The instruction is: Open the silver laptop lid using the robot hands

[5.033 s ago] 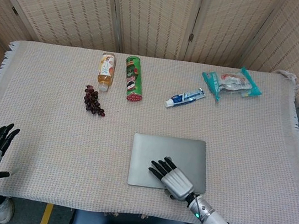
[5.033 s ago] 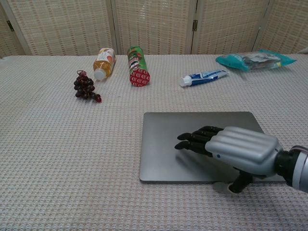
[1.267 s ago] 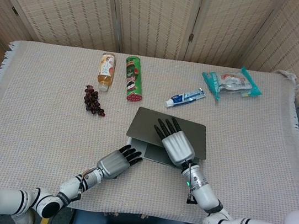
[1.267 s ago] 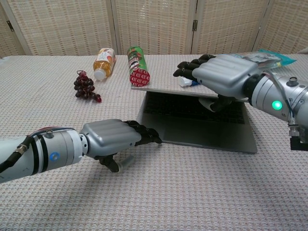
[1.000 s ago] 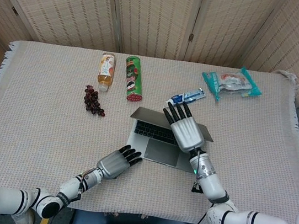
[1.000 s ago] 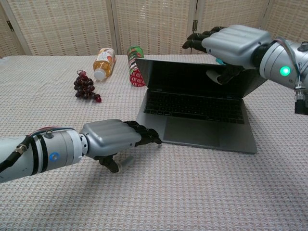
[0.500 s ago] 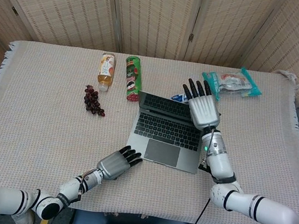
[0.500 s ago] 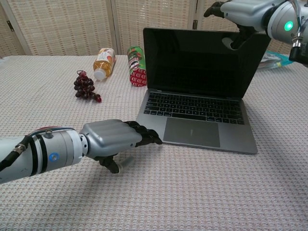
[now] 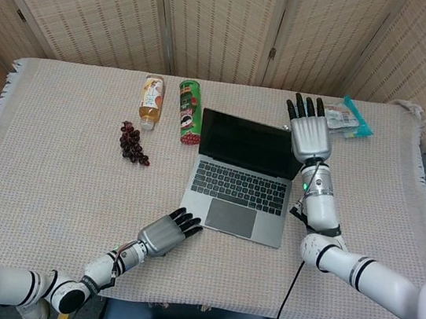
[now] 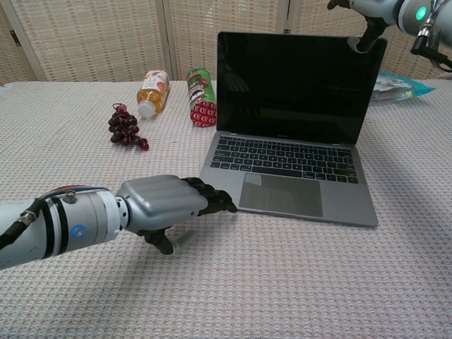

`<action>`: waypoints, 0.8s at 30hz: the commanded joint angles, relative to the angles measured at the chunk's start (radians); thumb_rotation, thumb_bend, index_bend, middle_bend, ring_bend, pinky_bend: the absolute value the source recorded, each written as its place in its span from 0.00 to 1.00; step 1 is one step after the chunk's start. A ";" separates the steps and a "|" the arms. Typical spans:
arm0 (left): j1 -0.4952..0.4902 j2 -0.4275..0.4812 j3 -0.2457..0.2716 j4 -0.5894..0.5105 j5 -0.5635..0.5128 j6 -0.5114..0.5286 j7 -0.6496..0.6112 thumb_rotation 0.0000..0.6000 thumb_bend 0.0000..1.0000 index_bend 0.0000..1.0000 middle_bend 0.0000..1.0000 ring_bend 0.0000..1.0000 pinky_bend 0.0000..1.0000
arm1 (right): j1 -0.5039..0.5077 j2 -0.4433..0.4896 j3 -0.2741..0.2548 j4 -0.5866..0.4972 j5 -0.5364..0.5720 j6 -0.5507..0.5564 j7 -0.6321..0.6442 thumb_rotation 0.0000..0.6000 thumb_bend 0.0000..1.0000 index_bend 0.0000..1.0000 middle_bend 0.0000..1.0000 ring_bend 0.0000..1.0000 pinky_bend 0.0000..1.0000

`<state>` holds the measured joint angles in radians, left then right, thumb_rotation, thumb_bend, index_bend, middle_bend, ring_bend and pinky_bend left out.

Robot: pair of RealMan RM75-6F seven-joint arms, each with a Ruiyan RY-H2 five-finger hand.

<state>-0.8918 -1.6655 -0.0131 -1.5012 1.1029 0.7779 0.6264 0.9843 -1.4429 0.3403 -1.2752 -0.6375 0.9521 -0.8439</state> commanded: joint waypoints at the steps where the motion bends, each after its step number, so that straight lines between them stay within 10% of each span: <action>1: -0.002 0.004 0.001 -0.006 -0.005 0.002 0.001 1.00 0.71 0.06 0.13 0.00 0.00 | 0.019 -0.007 -0.001 0.028 0.031 -0.018 -0.007 1.00 0.59 0.00 0.00 0.00 0.00; 14: 0.045 0.089 -0.023 -0.107 0.051 0.107 -0.103 1.00 0.70 0.06 0.13 0.00 0.00 | -0.098 0.195 -0.011 -0.284 -0.206 0.047 0.250 1.00 0.59 0.00 0.00 0.00 0.00; 24: 0.222 0.280 -0.022 -0.151 0.147 0.336 -0.351 1.00 0.70 0.07 0.13 0.00 0.00 | -0.330 0.407 -0.137 -0.537 -0.469 0.191 0.446 1.00 0.59 0.00 0.00 0.02 0.00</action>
<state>-0.7162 -1.4364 -0.0356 -1.6372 1.2275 1.0643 0.3285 0.7193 -1.0856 0.2479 -1.7677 -1.0369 1.0936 -0.4607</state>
